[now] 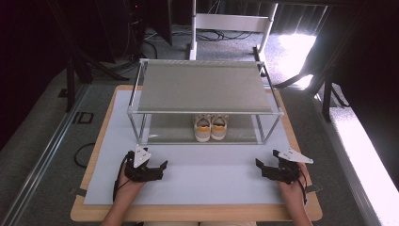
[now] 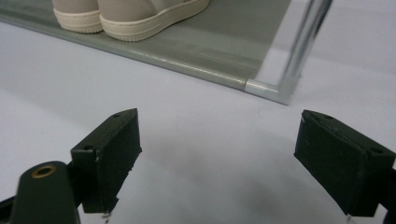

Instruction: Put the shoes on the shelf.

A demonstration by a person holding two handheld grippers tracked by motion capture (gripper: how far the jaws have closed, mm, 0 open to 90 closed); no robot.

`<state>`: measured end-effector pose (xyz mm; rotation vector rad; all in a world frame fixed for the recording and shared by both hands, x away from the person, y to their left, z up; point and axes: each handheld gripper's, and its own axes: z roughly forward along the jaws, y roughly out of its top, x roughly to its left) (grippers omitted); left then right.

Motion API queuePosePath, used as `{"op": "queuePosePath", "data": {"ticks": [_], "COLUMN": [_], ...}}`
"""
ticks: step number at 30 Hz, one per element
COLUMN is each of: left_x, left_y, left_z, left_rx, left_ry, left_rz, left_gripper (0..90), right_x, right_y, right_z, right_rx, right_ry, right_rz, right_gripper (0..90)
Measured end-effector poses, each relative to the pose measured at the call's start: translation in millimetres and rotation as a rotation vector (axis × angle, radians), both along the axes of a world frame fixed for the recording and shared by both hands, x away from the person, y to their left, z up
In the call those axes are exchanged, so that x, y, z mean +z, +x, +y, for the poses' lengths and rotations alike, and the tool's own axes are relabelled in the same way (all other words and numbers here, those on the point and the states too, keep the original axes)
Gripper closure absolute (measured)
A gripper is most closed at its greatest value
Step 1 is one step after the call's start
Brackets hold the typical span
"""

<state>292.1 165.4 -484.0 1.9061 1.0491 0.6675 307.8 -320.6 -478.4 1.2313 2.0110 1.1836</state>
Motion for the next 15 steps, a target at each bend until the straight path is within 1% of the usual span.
{"op": "queuePosePath", "data": {"ticks": [2, 5, 9, 12, 13, 15], "left_x": [-0.1, 0.0, -0.5, -1.0, -1.1, -1.3], "left_y": [-1.9, -4.1, -5.3, -5.8, -5.8, -5.4], "left_z": [1.7, 3.9, 5.3, 4.3, 3.8, 3.1], "left_rx": [0.011, 0.022, 0.02, 0.015, 0.015, 0.011], "left_ry": [-0.013, -0.03, -0.04, -0.033, -0.025, -0.019], "left_rz": [-0.018, -0.035, -0.044, -0.049, -0.052, -0.046], "left_gripper": [9.1, 9.1, 9.1, 9.1, 9.1, 9.4], "right_x": [0.2, 0.0, -0.6, -0.6, -0.7, -0.8], "right_y": [-1.4, -1.9, -1.2, -1.0, -0.8, -0.7], "right_z": [-2.0, -2.2, -0.2, -0.4, -1.0, -1.6], "right_rx": [-0.018, -0.028, -0.017, -0.027, -0.021, -0.023], "right_ry": [0.009, 0.01, -0.01, -0.006, -0.001, 0.005], "right_rz": [-0.011, -0.015, -0.013, -0.009, -0.007, -0.008], "right_gripper": [13.5, 13.5, 13.6, 13.9, 13.9, 13.9]}}
